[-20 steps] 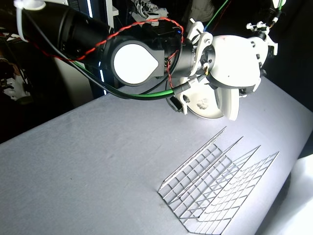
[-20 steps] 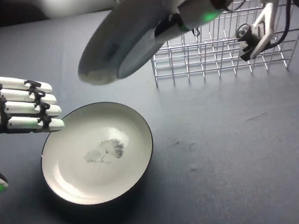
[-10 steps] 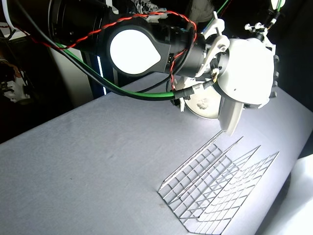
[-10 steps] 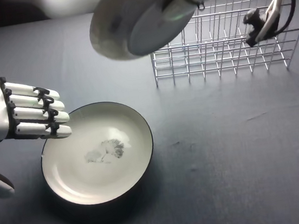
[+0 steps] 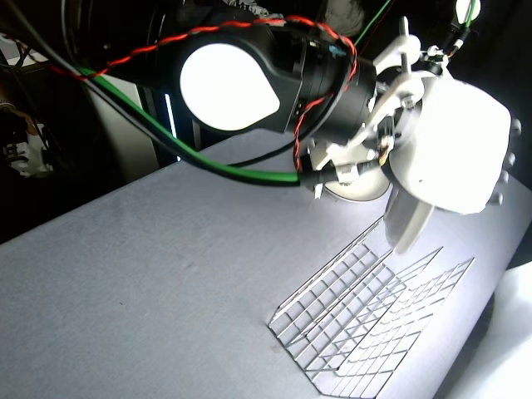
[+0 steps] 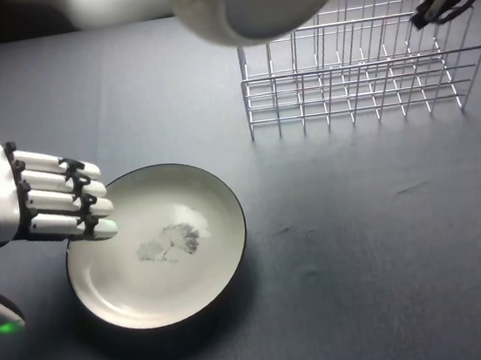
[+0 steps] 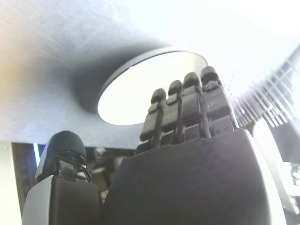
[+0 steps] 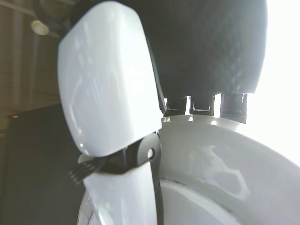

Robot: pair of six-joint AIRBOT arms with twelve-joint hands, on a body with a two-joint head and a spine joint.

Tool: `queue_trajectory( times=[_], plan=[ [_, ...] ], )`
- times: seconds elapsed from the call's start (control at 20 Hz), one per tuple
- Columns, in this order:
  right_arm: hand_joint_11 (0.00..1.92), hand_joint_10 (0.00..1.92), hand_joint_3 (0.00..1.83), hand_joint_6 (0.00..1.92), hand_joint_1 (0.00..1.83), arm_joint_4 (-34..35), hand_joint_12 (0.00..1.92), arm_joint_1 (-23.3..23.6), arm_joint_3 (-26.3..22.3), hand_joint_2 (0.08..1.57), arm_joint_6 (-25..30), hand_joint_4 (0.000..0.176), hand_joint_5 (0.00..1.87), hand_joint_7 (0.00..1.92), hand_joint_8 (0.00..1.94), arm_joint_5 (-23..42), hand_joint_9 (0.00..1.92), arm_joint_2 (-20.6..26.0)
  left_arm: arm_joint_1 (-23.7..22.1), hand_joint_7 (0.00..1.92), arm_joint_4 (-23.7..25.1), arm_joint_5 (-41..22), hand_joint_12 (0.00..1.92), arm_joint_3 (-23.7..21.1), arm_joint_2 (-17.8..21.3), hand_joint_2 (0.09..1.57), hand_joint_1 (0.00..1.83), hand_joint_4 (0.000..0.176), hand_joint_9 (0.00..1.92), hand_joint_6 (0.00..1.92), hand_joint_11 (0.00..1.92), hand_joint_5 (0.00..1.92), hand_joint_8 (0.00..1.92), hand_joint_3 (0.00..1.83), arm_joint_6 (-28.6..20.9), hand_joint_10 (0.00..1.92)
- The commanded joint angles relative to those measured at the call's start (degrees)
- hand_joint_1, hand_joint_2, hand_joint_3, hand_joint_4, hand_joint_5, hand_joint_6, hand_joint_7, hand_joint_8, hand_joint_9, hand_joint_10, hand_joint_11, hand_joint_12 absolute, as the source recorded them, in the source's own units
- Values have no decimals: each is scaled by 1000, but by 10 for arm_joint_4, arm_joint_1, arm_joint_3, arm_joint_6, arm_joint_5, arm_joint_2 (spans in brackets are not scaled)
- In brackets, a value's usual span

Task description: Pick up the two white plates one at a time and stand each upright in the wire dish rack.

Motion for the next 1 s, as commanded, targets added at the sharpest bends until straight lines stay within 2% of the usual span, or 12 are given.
queue_trajectory(
  times=[0.0,0.15,0.3,0.5,0.6,0.75,0.95],
  plan=[
    [915,634,0,615,1504,17,1413,14,3,1023,10,0,1100,1230,442,71,1203,4,-3,0,-33,-12,0,4,0,1164,0,0,0,0,0,2,0,0,-2,0],
    [897,670,0,651,1504,37,1423,17,15,1028,12,0,1078,1235,446,59,1179,7,-1,0,-33,-13,0,4,0,1159,0,0,0,0,0,0,0,0,-6,0],
    [892,634,1,672,1503,44,1420,17,25,1023,13,0,1082,1273,339,47,1205,13,-1,0,-33,-17,0,3,0,1167,0,0,0,6,0,18,0,1,-10,0],
    [918,606,0,641,1505,46,1391,11,31,1019,14,0,1094,1261,390,45,1211,23,3,0,-33,-19,0,4,-2,1160,0,0,0,6,0,16,0,0,-16,0],
    [927,580,1,688,1505,46,1389,7,37,1021,13,0,1053,1231,466,42,1227,28,3,23,-33,-17,11,4,-3,1156,0,0,16,16,24,47,8,0,-16,6],
    [902,655,2,671,1504,46,1412,-3,46,1025,14,0,1068,1229,456,43,1192,34,3,0,-33,-12,0,4,-5,1146,0,0,0,3,0,9,0,0,-16,0],
    [936,622,0,668,1504,46,1384,-24,51,1022,13,0,1077,1237,436,45,1198,42,3,0,-39,-1,0,10,-11,1153,0,0,0,4,0,20,0,0,-16,0]
  ],
)
